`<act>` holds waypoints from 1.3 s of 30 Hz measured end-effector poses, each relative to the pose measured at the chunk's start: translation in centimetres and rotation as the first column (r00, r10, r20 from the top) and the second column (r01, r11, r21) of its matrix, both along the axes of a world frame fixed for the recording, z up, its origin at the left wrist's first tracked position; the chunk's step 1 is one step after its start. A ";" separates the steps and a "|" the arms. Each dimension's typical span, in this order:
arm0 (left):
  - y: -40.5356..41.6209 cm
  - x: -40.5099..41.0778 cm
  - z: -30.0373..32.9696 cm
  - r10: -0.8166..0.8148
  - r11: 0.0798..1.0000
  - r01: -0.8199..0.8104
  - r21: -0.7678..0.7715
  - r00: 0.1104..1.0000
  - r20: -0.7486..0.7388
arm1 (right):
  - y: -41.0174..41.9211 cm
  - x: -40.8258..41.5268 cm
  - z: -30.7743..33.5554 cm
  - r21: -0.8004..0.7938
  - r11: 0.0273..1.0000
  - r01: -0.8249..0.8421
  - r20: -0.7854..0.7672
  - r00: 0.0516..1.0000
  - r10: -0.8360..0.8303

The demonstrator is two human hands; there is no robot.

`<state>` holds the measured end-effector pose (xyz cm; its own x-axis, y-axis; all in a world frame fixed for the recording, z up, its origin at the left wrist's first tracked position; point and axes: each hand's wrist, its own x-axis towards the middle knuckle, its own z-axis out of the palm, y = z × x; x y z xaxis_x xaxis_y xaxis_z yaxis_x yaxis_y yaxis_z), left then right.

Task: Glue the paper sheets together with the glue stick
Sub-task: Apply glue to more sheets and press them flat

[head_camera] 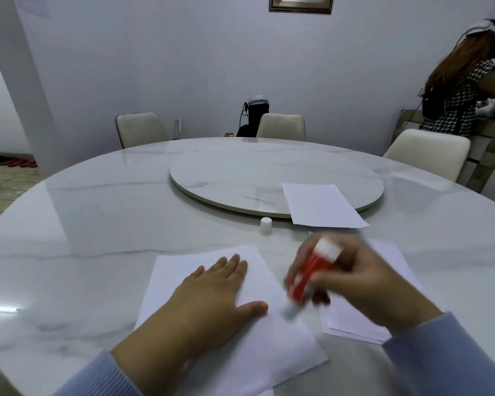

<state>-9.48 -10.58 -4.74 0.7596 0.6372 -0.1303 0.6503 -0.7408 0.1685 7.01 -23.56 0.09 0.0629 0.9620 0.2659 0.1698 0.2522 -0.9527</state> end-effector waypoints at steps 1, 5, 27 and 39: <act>-0.2 0.1 0.0 0.079 0.996 -0.079 0.032 0.997 -0.004 | 0.1 0.6 0.3 0.111 0.991 0.069 -0.202 0.978 -0.046; 0.0 -0.4 0.7 0.190 0.982 -0.190 0.003 0.982 0.019 | 0.6 2.2 2.0 0.150 0.890 0.431 -0.765 0.621 -0.172; -2.4 -0.3 0.0 0.196 0.977 -0.198 -0.078 0.980 -0.038 | 12.8 4.1 -3.0 -0.023 0.605 0.796 0.492 0.536 -0.686; -3.4 0.5 -0.1 0.340 0.939 -0.343 -0.038 0.939 -0.059 | -2.6 13.8 0.0 -0.358 0.530 0.769 0.905 0.424 -0.004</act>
<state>-8.98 -13.97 -4.85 0.4891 0.8492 -0.1992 0.8713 -0.4647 0.1579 20.77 -26.14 0.09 0.6388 0.7353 -0.2266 0.7219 -0.6746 -0.1539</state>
